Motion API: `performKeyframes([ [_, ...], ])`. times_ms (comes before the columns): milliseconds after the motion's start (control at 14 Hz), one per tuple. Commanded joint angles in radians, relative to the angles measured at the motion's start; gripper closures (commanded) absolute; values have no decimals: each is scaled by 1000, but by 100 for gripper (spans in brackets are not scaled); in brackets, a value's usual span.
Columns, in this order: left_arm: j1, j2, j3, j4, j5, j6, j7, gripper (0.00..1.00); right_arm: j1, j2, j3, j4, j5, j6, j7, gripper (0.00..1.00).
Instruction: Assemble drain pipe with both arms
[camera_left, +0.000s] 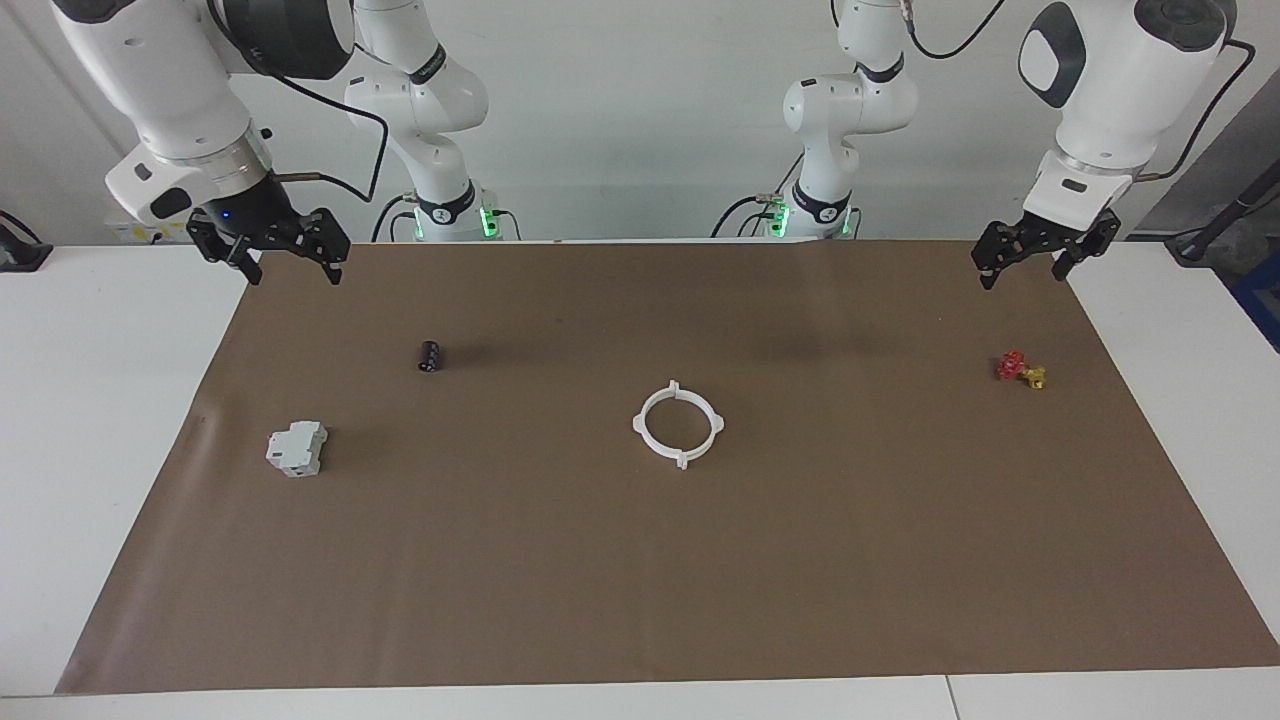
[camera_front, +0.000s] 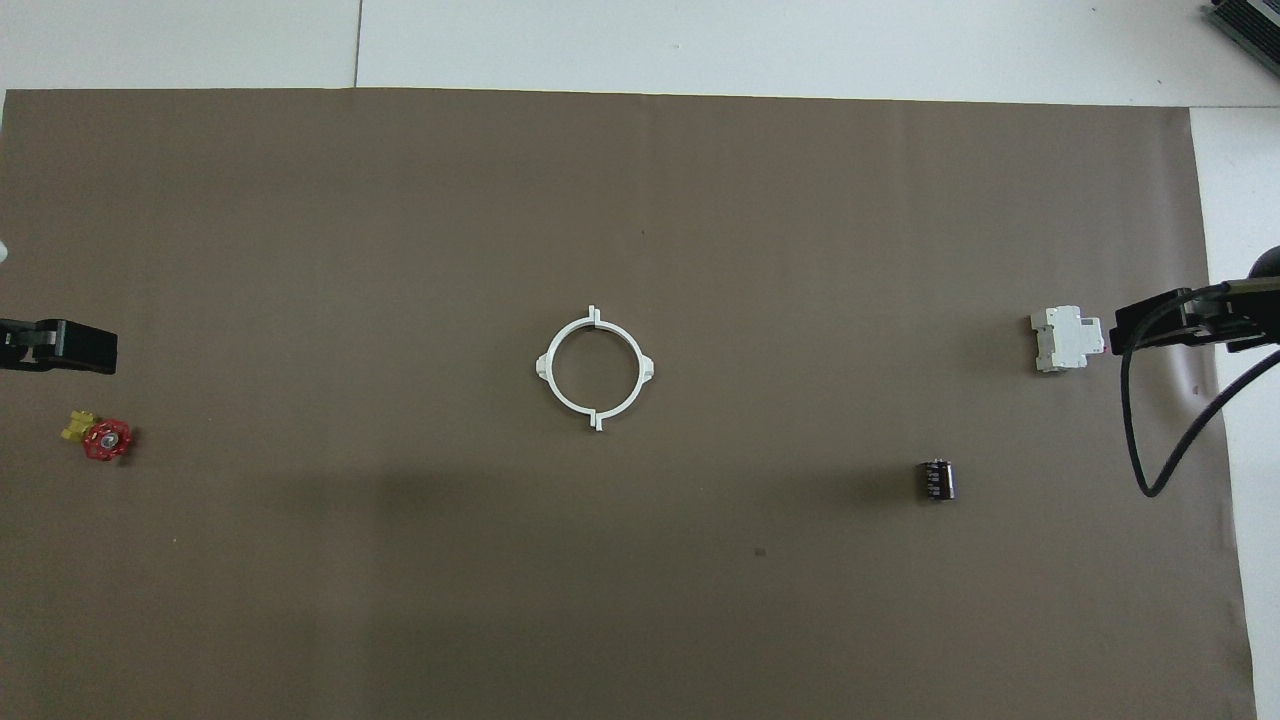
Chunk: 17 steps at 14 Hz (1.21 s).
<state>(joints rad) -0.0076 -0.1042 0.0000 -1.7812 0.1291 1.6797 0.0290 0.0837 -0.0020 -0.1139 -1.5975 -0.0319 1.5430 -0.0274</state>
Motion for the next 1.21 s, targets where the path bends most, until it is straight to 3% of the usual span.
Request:
performKeyframes([
  [0, -18, 14, 2, 123, -16, -121, 25, 0, -5, -1, 3, 1, 17, 5, 11, 0],
  [286, -18, 18, 2, 144, -39, -147, 43, 0, -5, -1, 3, 1, 17, 5, 11, 0],
  [643, -32, 105, 3, 144, -54, -146, 85, 0, -7, 0, 3, 1, 17, 5, 11, 0],
  [929, -55, 208, 9, 267, -85, -210, 80, 0, -5, -1, 3, 1, 17, 5, 11, 0],
  [1143, -60, 199, 21, 260, -85, -209, 72, 0, -5, -1, 3, 1, 17, 5, 11, 0],
])
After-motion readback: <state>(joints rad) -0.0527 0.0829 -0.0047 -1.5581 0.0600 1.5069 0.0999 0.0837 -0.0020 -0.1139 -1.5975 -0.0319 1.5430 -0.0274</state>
